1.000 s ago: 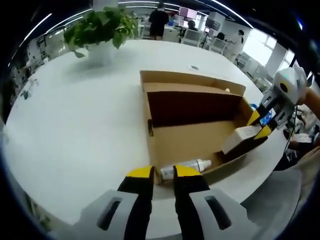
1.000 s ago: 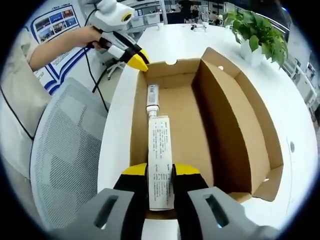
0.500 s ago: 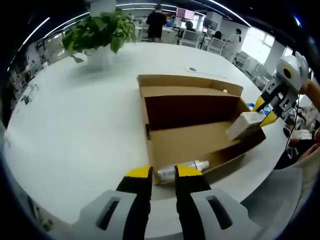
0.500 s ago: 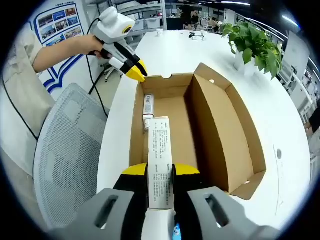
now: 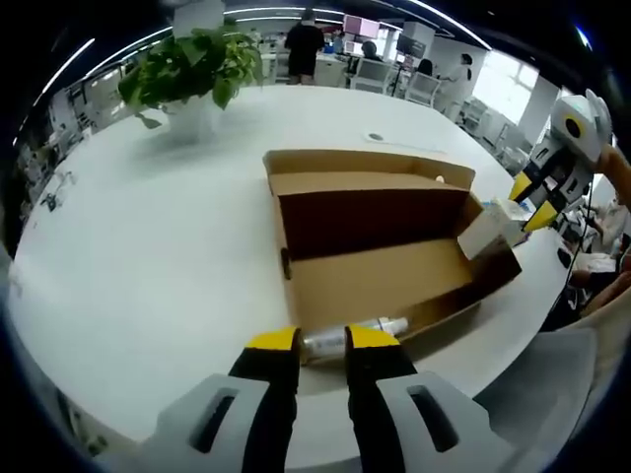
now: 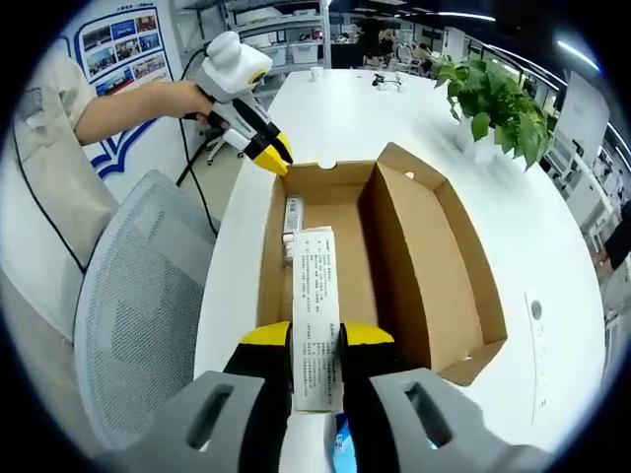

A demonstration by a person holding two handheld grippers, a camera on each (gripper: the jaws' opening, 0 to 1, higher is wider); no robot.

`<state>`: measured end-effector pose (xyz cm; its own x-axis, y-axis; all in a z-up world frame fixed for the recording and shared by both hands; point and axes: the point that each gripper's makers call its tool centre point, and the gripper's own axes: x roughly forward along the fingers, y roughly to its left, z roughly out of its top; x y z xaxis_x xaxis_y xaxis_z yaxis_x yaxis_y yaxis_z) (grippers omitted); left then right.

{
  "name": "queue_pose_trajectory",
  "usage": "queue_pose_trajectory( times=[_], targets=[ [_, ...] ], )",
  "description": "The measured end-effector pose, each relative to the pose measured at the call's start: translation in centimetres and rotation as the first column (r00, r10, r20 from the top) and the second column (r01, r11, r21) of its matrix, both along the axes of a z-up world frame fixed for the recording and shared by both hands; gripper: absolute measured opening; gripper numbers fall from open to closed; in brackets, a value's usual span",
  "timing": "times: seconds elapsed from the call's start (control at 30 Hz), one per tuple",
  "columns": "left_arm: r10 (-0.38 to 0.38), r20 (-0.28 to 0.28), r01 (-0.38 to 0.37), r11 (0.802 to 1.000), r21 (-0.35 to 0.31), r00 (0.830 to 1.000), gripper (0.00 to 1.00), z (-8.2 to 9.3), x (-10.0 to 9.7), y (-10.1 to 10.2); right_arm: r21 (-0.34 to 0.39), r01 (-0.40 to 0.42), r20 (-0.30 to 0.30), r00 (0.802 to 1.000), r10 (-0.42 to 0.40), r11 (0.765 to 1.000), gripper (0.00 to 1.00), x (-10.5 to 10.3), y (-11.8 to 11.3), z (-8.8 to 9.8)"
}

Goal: Operate the shoe box by opening the lid, removing the specified soft item, and placing it in the target area until the item is outside and the box remains undamaged.

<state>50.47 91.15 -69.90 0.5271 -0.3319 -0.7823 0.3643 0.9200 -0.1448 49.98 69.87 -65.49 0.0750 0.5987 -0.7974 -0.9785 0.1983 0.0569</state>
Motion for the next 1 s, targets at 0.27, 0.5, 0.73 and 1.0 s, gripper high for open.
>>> queue_pose_trajectory(
  times=[0.27, 0.5, 0.73, 1.0],
  targets=[
    [-0.001, -0.002, 0.001, 1.0, 0.003, 1.0, 0.16, 0.0, 0.0, 0.0, 0.002, 0.021, 0.027, 0.999, -0.021, 1.0, 0.16, 0.5, -1.6, 1.1],
    [-0.012, -0.005, 0.012, 1.0, 0.008, 1.0, 0.16, 0.0, 0.0, -0.4, 0.008, 0.044, 0.043, 0.998, -0.045, 0.999, 0.16, 0.6, -3.2, 1.7],
    [-0.022, -0.008, 0.022, 1.0, 0.013, 1.0, 0.16, 0.0, 0.2, -0.7, 0.011, 0.071, 0.056, 0.996, -0.071, 0.997, 0.16, 0.8, -5.0, 2.2],
    [-0.03, -0.01, 0.031, 0.999, 0.015, 0.999, 0.16, 0.0, 0.4, -1.1, 0.014, 0.096, 0.072, 0.993, -0.097, 0.995, 0.16, 1.0, -6.8, 2.9]
  ],
)
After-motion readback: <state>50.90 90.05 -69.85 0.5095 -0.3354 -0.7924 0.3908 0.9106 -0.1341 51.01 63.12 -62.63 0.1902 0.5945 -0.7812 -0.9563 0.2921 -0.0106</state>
